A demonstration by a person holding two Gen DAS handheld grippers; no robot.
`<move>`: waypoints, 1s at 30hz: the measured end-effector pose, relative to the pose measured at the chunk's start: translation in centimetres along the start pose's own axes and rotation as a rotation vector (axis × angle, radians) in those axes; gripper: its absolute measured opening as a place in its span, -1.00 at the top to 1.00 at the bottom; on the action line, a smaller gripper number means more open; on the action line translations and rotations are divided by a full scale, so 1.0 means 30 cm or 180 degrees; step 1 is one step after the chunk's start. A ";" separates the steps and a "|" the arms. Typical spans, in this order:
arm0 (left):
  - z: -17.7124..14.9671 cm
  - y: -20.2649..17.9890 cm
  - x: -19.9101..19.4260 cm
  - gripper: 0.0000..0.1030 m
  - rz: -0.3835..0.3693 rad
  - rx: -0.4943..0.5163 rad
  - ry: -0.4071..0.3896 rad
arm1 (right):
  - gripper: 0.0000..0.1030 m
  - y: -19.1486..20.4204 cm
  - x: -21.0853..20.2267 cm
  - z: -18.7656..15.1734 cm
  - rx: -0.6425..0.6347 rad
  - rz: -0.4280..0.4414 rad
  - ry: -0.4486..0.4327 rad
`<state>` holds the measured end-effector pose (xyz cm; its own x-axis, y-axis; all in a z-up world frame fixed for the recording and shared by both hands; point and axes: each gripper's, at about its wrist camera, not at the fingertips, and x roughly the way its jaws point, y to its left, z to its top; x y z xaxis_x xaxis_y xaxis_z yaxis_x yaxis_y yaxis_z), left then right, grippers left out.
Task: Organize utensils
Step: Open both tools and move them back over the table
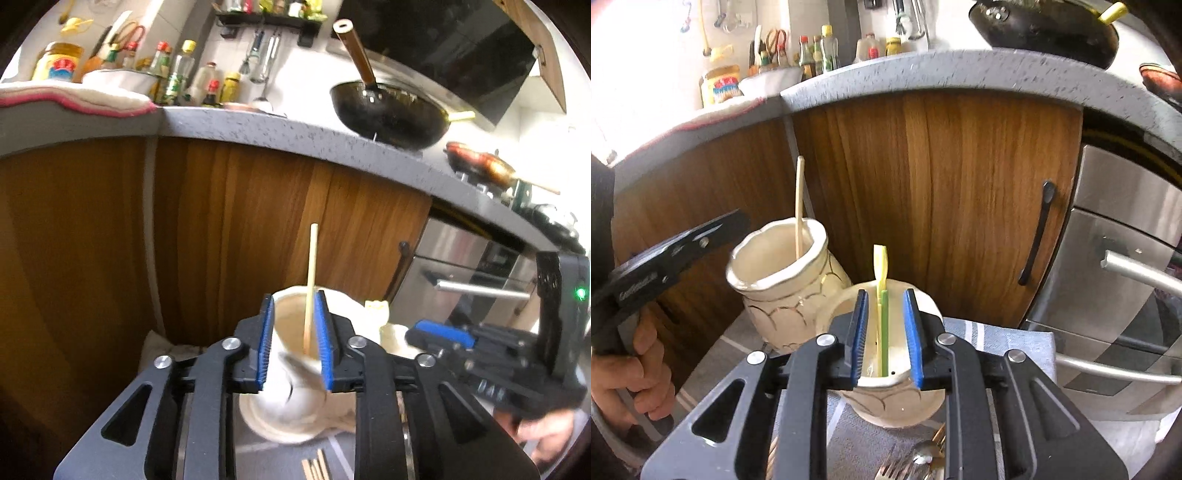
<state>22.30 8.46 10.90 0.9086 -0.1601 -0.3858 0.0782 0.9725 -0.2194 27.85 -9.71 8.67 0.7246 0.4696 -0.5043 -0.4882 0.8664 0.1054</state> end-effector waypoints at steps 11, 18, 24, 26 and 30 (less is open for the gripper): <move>-0.275 0.035 -0.096 -0.09 -0.0066 -0.0171 0.0675 | 0.47 -0.031 -0.136 -0.236 -0.0095 -0.0080 0.0296; -0.454 0.010 -0.065 -0.09 -0.0020 -0.0070 0.1153 | 0.47 -0.062 -0.159 -0.393 0.0079 -0.0082 0.0547; -0.505 -0.025 -0.050 -0.03 -0.0025 0.0067 0.1332 | 0.47 -0.050 -0.167 -0.455 0.0083 -0.0062 0.0667; -0.512 -0.040 -0.039 -0.01 -0.0040 0.0137 0.1386 | 0.47 -0.045 -0.170 -0.478 0.0050 -0.0066 0.0694; -0.510 -0.064 -0.017 0.06 0.0050 0.0287 0.1427 | 0.47 -0.042 -0.171 -0.505 0.0001 -0.0088 0.0750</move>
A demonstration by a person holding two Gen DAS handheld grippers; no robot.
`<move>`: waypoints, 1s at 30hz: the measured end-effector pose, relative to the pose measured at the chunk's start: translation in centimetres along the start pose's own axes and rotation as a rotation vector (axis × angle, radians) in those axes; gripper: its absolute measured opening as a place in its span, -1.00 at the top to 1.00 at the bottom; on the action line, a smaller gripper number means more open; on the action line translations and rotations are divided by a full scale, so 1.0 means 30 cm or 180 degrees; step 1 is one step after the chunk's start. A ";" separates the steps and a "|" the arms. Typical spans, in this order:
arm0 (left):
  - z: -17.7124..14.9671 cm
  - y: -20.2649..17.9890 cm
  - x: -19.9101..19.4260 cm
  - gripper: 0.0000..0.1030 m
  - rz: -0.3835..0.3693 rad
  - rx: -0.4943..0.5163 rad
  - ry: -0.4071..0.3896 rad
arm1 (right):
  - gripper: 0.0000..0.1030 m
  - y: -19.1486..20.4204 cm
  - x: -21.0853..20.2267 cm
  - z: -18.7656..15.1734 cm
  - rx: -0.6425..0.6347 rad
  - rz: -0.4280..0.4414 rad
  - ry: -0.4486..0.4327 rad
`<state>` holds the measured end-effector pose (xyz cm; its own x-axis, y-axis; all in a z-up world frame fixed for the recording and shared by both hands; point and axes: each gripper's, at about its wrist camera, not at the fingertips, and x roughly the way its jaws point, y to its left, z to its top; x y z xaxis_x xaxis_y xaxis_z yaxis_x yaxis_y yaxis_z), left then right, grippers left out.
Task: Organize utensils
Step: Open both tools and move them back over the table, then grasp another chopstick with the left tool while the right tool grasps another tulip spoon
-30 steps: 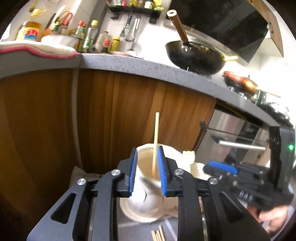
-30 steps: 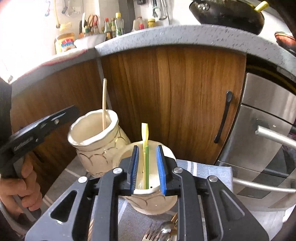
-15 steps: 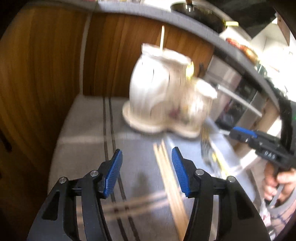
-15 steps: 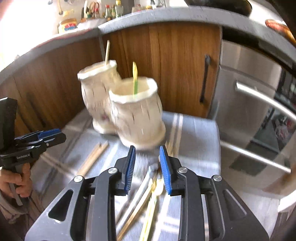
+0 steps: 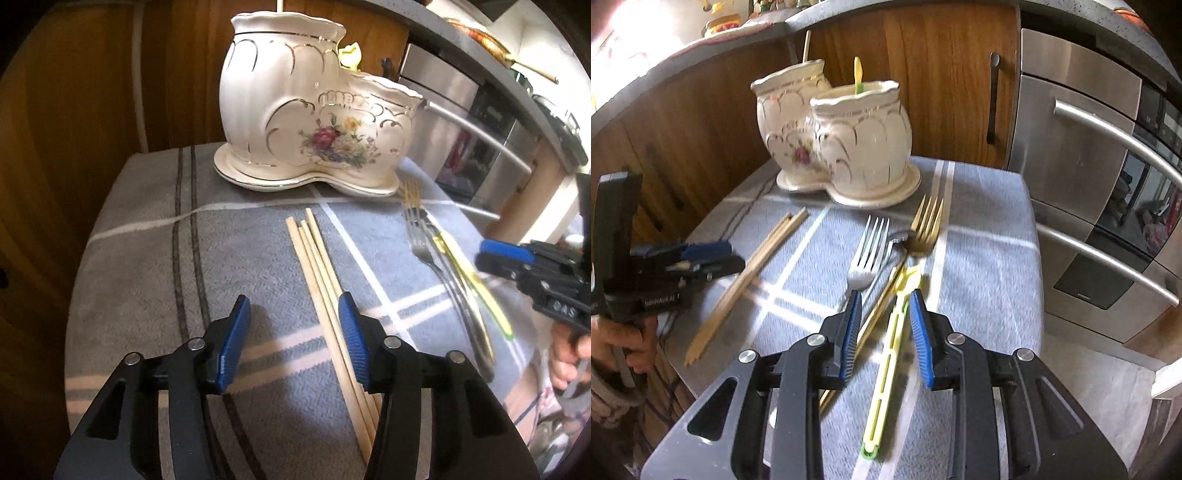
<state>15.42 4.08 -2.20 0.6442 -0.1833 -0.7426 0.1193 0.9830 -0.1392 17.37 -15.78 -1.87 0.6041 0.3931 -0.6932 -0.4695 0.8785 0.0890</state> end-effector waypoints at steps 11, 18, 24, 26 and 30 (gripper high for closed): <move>0.011 -0.037 0.018 0.18 0.0383 0.0332 0.0112 | 0.48 -0.005 0.035 -0.038 -0.0208 -0.0196 0.0185; 0.023 0.010 0.011 0.29 0.0409 0.0201 0.0153 | 0.48 -0.015 0.058 -0.026 -0.0286 -0.0359 0.0288; 0.039 0.003 0.020 0.29 0.0470 0.0345 0.0310 | 0.50 -0.024 0.088 0.021 -0.0419 -0.0320 0.0545; 0.054 0.002 0.025 0.29 0.0436 0.0378 0.0426 | 0.50 -0.023 0.099 0.040 -0.0475 -0.0284 0.0690; 0.087 0.006 0.041 0.29 0.0309 0.0471 0.0744 | 0.50 -0.030 0.127 0.088 -0.0570 -0.0171 0.1062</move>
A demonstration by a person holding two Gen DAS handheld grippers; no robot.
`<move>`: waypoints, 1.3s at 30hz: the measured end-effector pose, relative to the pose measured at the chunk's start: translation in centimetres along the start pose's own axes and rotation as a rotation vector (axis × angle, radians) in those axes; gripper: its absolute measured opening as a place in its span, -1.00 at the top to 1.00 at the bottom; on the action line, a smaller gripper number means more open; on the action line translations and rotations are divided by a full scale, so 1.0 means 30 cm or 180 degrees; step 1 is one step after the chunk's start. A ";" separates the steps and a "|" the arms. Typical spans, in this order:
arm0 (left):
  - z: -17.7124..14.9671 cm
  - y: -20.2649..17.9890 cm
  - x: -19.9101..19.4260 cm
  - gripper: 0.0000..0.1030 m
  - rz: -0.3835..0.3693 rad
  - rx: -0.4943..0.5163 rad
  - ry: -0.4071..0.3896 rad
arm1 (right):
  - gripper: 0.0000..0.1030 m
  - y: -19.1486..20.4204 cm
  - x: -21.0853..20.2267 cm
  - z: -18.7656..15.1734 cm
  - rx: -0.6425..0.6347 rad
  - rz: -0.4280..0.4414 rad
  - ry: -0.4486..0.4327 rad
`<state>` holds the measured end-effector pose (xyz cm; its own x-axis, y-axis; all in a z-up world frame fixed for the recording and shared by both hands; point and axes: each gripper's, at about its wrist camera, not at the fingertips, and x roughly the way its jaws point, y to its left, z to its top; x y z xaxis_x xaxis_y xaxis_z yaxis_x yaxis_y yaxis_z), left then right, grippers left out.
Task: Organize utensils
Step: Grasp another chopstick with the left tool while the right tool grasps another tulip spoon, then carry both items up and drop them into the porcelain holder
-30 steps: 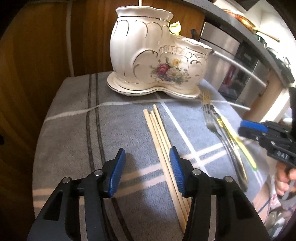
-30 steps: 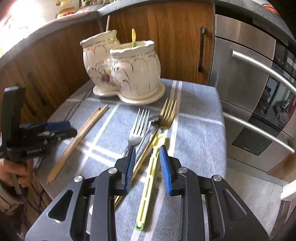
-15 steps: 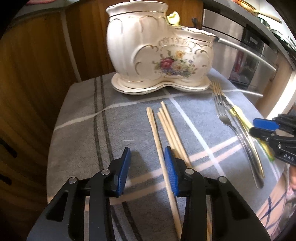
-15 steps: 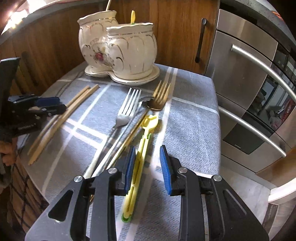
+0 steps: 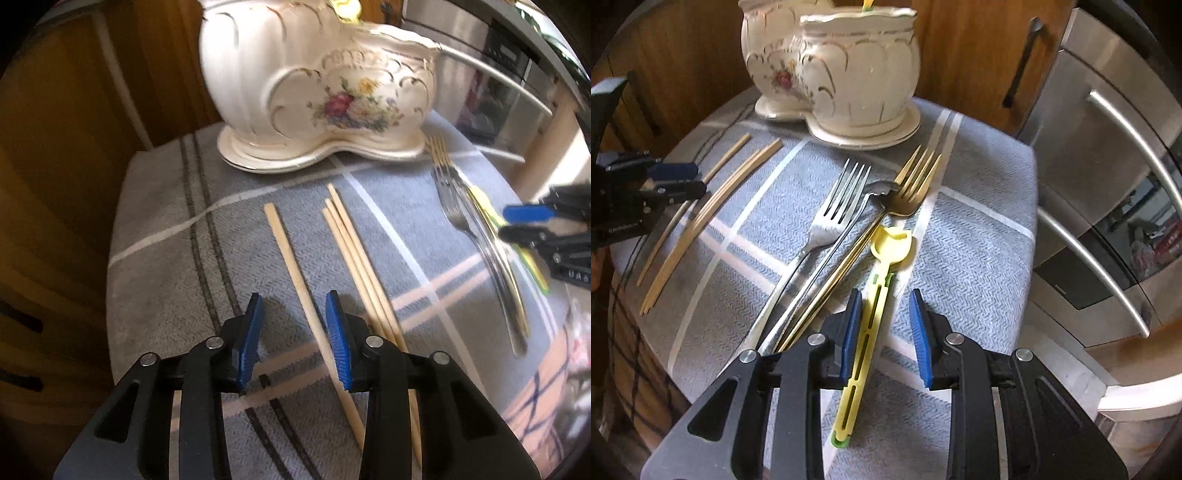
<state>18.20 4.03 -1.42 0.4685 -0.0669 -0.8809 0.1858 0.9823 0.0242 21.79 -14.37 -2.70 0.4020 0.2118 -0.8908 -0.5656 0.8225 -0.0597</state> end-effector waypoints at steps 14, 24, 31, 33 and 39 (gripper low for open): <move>0.016 -0.022 -0.012 0.87 -0.0038 0.0326 0.0419 | 0.68 -0.001 0.018 0.058 -0.0078 0.0132 0.0411; 0.013 -0.014 -0.016 0.88 -0.0142 0.0501 0.0621 | 0.81 -0.010 0.006 0.045 -0.0217 0.0151 0.0614; 0.002 -0.001 -0.029 0.89 -0.0077 0.0391 0.0433 | 0.82 -0.067 -0.018 0.020 0.0140 0.0321 0.0399; -0.002 0.020 -0.054 0.89 -0.0100 0.0286 0.0302 | 0.82 -0.094 -0.038 0.014 0.0261 0.0374 0.0288; 0.020 0.096 -0.213 0.89 -0.0310 -0.0083 -0.0261 | 0.82 -0.133 -0.157 0.043 0.0484 0.0606 -0.0217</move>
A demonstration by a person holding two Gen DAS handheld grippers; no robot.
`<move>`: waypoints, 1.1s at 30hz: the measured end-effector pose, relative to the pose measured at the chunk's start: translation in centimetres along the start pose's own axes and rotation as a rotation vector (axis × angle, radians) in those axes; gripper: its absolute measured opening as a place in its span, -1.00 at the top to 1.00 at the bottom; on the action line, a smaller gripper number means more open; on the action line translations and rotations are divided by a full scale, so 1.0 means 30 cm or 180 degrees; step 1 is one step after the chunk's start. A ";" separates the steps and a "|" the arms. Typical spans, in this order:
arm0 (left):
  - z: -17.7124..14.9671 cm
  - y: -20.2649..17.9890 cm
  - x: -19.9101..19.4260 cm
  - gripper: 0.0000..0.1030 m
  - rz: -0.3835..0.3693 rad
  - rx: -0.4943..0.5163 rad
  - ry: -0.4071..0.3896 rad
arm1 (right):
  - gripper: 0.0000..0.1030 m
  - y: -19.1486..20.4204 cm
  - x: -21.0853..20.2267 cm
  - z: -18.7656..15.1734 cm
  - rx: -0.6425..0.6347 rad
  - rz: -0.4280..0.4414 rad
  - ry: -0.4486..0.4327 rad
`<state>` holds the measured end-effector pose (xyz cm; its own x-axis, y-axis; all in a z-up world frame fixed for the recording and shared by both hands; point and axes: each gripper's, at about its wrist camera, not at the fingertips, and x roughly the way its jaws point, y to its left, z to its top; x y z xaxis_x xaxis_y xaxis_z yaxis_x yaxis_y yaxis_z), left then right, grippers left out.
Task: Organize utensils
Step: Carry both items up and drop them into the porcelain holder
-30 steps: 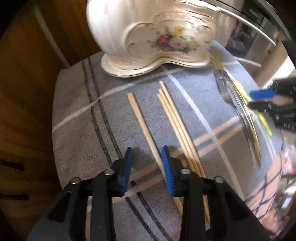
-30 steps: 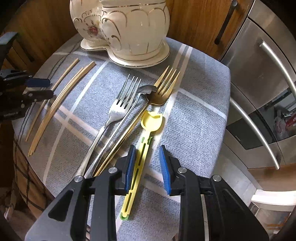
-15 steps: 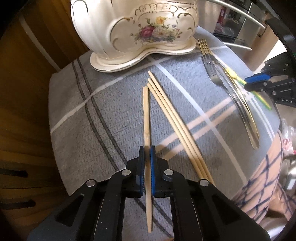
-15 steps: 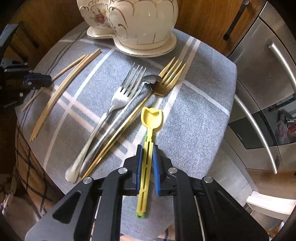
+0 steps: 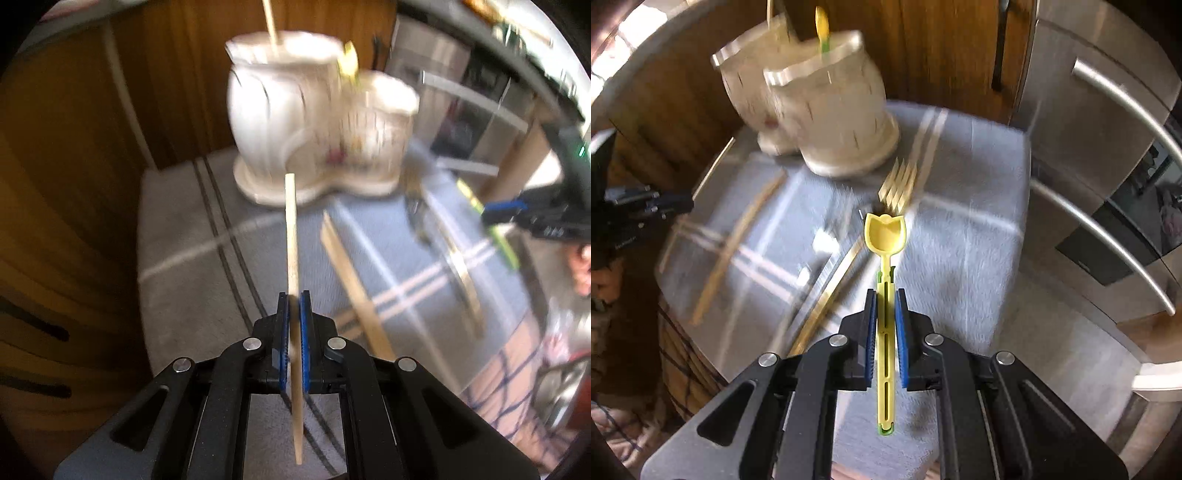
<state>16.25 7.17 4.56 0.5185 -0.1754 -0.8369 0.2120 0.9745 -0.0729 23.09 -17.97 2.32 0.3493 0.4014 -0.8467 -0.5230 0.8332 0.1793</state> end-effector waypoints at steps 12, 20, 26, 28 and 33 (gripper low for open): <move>0.205 0.049 -0.337 0.89 -0.0149 -0.0435 -0.1417 | 0.82 0.063 -0.185 0.255 0.0177 0.0483 -0.1120; 0.380 0.046 -0.353 0.89 -0.0066 -0.0490 -0.2042 | 0.82 0.085 -0.213 0.394 0.0242 0.0454 -0.1665; 0.478 0.034 -0.264 0.89 -0.0149 -0.0618 -0.2423 | 0.82 0.094 -0.164 0.463 0.0213 0.0220 -0.1909; 0.500 0.035 -0.221 0.89 -0.0144 -0.0663 -0.2477 | 0.82 0.099 -0.146 0.466 0.0217 0.0182 -0.1968; 0.491 0.050 -0.105 0.89 -0.0104 -0.0751 -0.2516 | 0.82 0.111 -0.085 0.449 0.0128 0.0089 -0.2033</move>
<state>27.13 7.13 15.08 0.9636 -0.1648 -0.2103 0.1031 0.9555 -0.2763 30.92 -11.10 11.82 0.7368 0.5603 -0.3783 -0.5134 0.8278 0.2260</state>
